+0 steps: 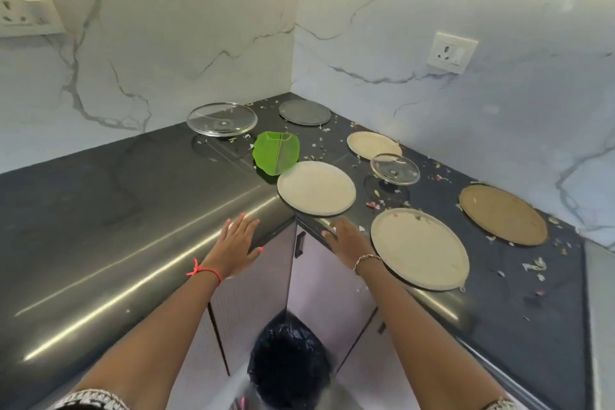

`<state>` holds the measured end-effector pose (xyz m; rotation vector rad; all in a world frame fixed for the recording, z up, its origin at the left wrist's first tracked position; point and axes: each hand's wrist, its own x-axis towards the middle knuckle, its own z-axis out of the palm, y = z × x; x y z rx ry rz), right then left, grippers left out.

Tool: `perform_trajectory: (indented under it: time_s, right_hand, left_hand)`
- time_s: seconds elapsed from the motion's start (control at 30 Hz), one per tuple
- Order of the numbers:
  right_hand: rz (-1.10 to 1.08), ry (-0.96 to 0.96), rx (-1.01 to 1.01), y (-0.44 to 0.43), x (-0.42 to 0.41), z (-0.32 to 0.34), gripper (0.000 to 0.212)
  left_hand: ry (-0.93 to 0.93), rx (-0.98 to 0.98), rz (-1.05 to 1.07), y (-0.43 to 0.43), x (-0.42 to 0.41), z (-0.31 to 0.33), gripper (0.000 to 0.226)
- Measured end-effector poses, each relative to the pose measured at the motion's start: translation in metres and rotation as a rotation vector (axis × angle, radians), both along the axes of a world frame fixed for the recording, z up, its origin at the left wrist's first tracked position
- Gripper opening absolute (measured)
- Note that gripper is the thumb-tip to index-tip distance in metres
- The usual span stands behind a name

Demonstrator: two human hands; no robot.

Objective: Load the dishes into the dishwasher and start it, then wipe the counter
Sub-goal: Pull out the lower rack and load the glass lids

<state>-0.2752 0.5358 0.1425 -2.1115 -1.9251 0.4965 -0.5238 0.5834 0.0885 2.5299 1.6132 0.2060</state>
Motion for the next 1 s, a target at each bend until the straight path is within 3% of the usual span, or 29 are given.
perform_trajectory:
  time_s: [0.13,0.27,0.43,0.73,0.87,1.0]
  right_hand:
    - [0.077,0.029,-0.029,0.061,-0.011,0.0,0.036]
    - [0.11,-0.061,0.033,0.129,-0.028,0.002,0.039]
    - [0.135,0.015,0.014,0.214,-0.057,0.009,0.037]
    - [-0.198,0.565,0.104,0.368,-0.113,0.006,0.036]
    - [-0.249,0.753,0.02,0.412,-0.13,-0.002,0.027]
    - [-0.302,0.947,-0.111,0.449,-0.147,-0.008,0.032]
  left_hand:
    - [-0.022,0.014,0.047,0.052,-0.018,-0.002,0.065]
    - [-0.051,-0.005,0.107,0.111,-0.038,-0.002,0.065]
    - [-0.051,-0.086,0.166,0.186,-0.068,-0.001,0.067]
    - [-0.079,-0.16,0.258,0.3,-0.114,-0.012,0.071]
    - [-0.053,-0.163,0.359,0.327,-0.12,-0.024,0.091]
    - [-0.006,-0.088,0.408,0.333,-0.115,-0.03,0.109]
